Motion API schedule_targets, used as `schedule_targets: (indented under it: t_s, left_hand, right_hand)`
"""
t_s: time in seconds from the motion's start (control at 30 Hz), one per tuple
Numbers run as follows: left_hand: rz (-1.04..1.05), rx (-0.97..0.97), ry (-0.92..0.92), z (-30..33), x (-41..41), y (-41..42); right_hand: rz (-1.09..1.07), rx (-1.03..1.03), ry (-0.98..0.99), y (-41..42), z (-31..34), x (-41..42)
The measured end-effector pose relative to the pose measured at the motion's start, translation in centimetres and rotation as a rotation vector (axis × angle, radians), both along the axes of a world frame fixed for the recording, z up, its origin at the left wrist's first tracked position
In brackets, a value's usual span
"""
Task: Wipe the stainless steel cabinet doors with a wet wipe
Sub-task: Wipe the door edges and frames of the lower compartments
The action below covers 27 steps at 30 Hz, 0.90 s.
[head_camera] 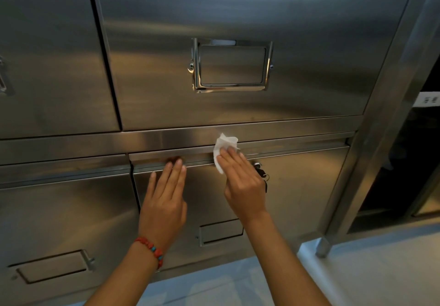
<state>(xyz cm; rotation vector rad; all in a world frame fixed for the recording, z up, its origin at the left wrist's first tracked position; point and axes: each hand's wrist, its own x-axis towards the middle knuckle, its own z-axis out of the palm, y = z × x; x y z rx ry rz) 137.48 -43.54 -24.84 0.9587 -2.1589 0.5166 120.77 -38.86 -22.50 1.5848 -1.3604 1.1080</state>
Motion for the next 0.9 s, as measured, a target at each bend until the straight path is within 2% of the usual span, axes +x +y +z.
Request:
schedule_targets:
  t_s: [0.33, 0.53, 0.73, 0.9]
  left_hand:
    - [0.011, 0.014, -0.009, 0.1, 0.1, 0.1]
    - [0.017, 0.022, -0.021, 0.2, 0.0, 0.2]
    - [0.02, 0.036, -0.023, 0.3, -0.1, 0.3]
    - [0.02, 0.038, -0.023, 0.3, 0.1, 0.3]
  right_hand:
    - [-0.126, -0.111, -0.182, 0.9, -0.5, -3.5]
    - [-0.138, -0.129, -0.17, 1.0, -0.3, -3.0]
    - [-0.06, -0.095, -0.062, 0.3, 0.5, -1.1]
    - [-0.086, -0.072, -0.02, 0.9, 0.2, -3.0]
